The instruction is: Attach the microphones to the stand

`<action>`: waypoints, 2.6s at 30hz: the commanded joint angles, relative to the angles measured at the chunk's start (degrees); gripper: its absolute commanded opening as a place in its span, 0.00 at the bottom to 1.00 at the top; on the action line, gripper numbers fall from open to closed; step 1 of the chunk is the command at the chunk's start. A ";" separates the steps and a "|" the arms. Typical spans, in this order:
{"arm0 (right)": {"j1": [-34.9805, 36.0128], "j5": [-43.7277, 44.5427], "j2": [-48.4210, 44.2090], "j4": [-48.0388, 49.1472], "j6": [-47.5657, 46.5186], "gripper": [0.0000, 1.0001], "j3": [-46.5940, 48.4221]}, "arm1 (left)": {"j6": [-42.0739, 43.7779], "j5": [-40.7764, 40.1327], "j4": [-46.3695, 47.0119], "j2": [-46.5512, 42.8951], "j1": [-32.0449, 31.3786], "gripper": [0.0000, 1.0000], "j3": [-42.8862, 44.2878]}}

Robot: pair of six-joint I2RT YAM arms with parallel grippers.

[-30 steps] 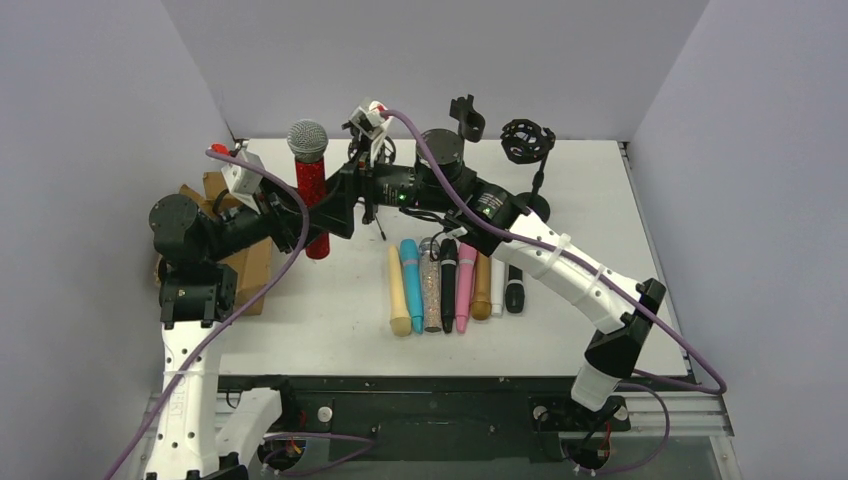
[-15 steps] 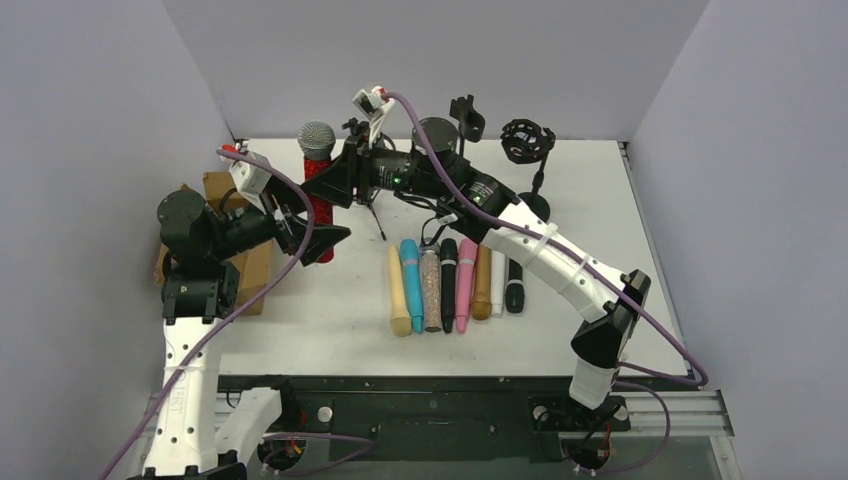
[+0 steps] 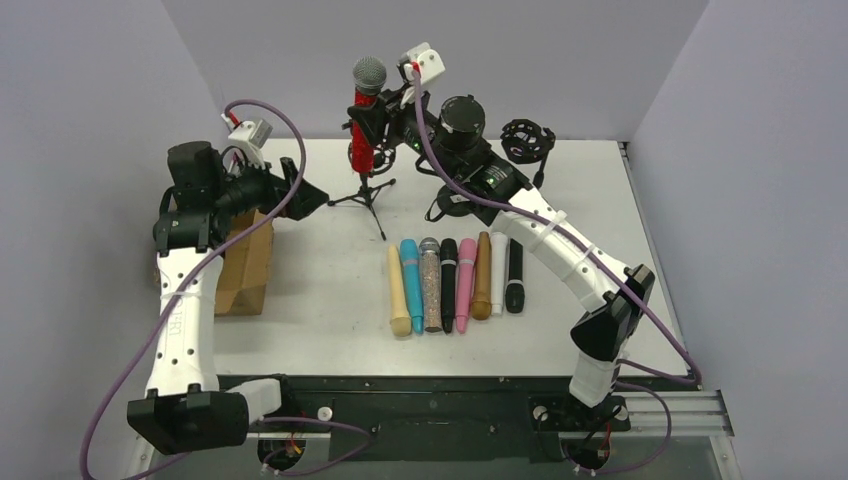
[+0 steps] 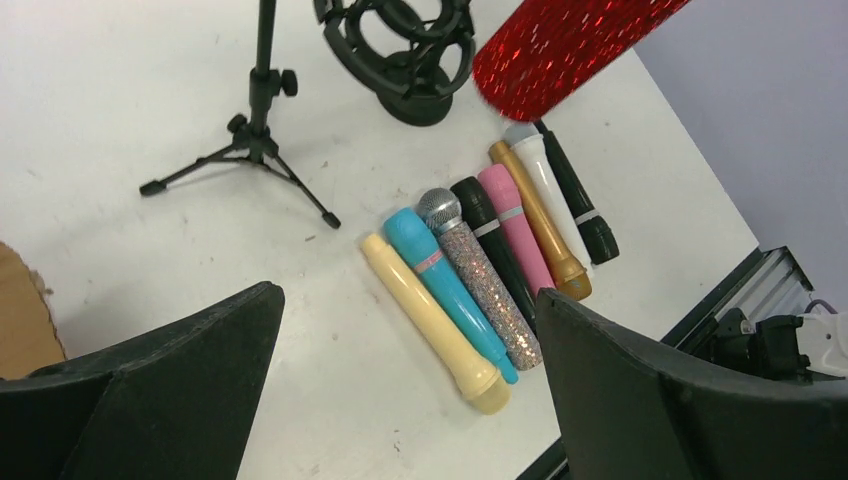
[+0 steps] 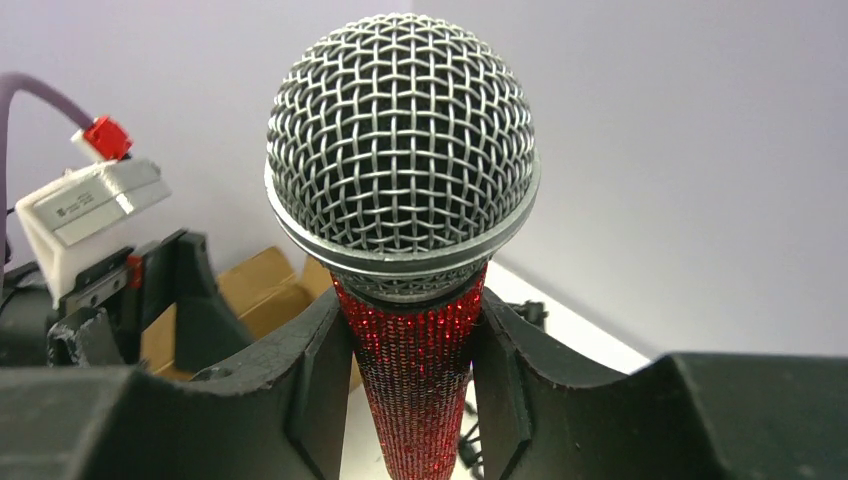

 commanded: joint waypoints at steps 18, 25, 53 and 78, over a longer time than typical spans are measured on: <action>-2.55 8.82 3.30 21.44 -7.22 0.00 -2.10 | 8.25 -3.61 -9.87 5.50 8.79 0.96 7.88; -2.88 8.82 4.92 20.83 -6.37 0.00 -2.11 | 7.85 -2.35 -10.14 5.34 9.62 0.96 7.01; -3.54 11.72 0.30 22.63 -7.42 0.00 -12.63 | 10.22 2.65 -9.02 7.80 13.17 0.96 4.38; -2.95 12.46 5.42 18.23 -13.13 0.00 -12.21 | 5.98 -0.69 10.47 11.32 7.17 0.96 -0.64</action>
